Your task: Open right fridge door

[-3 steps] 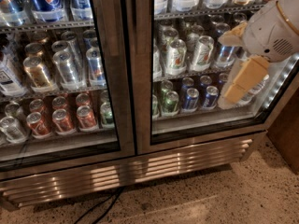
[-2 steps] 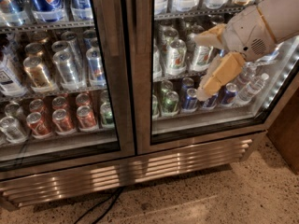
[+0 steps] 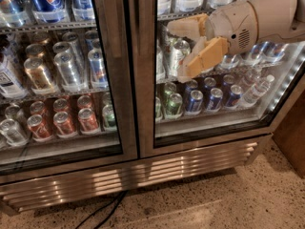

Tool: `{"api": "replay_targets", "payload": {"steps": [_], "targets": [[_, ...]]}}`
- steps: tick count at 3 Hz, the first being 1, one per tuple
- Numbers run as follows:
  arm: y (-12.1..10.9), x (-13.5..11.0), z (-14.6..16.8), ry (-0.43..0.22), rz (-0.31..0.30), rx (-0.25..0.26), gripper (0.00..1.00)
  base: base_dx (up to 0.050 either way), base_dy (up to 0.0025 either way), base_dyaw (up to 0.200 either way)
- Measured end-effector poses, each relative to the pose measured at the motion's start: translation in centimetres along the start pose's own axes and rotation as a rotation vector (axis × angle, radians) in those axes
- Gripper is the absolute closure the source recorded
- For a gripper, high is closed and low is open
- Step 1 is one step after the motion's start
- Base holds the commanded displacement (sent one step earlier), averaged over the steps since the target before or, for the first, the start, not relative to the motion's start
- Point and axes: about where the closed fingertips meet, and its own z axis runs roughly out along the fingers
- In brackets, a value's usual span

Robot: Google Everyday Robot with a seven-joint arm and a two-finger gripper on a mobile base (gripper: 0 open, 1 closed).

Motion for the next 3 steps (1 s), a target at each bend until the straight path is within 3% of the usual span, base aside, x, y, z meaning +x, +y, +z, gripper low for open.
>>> {"api": "replay_targets", "payload": {"steps": [2,3], "targets": [[0.1,-0.1,0.2,-0.023,0.002,-0.024,0.0,0.0,0.0,0.0],[1.3,-2.6,-0.4,-0.077,-0.048,-0.028,0.0,0.0,0.0,0.0]]}}
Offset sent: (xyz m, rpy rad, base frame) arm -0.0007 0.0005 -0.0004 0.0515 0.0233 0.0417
